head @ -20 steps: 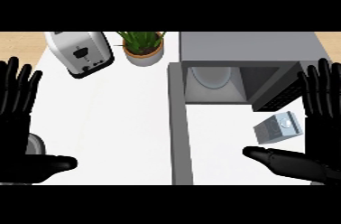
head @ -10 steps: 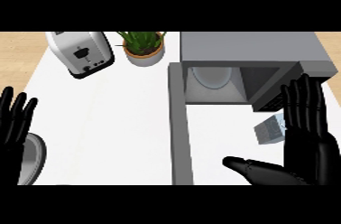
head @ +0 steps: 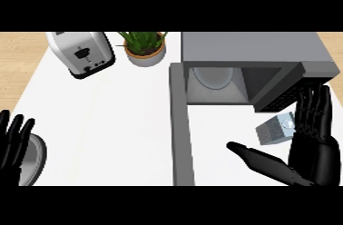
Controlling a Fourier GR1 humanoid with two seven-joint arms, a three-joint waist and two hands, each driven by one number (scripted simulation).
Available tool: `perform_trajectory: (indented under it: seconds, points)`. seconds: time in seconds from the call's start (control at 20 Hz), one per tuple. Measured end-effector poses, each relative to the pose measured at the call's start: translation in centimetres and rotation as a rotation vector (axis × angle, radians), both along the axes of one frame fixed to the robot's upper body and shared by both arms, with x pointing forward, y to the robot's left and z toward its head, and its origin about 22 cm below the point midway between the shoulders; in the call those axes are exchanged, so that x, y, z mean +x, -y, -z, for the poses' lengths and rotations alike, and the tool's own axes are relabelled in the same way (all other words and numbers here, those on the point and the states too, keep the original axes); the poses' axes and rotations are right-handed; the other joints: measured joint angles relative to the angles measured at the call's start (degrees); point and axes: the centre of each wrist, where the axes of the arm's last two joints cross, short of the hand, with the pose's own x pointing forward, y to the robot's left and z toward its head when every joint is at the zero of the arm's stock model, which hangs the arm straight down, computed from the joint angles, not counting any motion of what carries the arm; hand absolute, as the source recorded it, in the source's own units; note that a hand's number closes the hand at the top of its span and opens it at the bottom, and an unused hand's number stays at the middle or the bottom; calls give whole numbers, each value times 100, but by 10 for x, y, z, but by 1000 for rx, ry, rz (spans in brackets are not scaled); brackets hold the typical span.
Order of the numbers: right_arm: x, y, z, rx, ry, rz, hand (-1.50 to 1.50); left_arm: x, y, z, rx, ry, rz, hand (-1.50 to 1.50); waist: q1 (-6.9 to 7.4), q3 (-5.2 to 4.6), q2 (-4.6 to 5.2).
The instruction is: Pick up the milk, place it into the microwave and close the microwave
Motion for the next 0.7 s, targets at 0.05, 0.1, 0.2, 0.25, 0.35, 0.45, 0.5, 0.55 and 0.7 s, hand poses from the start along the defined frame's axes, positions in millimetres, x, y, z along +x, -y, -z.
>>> perform_trajectory:
  seconds: [0.05, 0.1, 0.2, 0.25, 0.35, 0.45, 0.5, 0.55, 0.7]
  points:
    - [-2, 3, 2, -7, 0, 21, -150, -5, 0, 0, 0, -3, 1, -150, 0, 1, 0]
    - [-1, 5, 7, -11, 0, 39, -150, -10, 0, 0, 1, -1, 1, -150, 3, 1, -1]
    - [7, 9, 11, -22, -1, 67, -150, -13, -9, 2, 0, -5, 0, -150, 6, 2, 1]
    - [7, 15, 12, -29, -2, 81, -150, -16, -9, 3, -3, -7, -3, -150, 5, 1, 2]
    - [9, 17, 26, -38, -7, 107, -150, -20, -11, -1, -2, -7, 1, -150, 5, 1, 1]
    - [14, 22, 30, -39, -17, 121, -150, -24, -12, 1, 0, -10, 3, -150, 6, 2, 3]
    - [19, 25, 35, -42, -22, 128, -150, -25, -12, 3, 0, -9, 9, -150, 7, 2, 2]
    - [16, 26, 39, -40, -26, 139, -150, -30, -11, 2, 2, -5, 8, -150, 8, 2, 2]
    - [18, 29, 57, -37, -45, 161, -150, -30, -12, 10, 2, -3, 4, -150, 4, 2, 3]
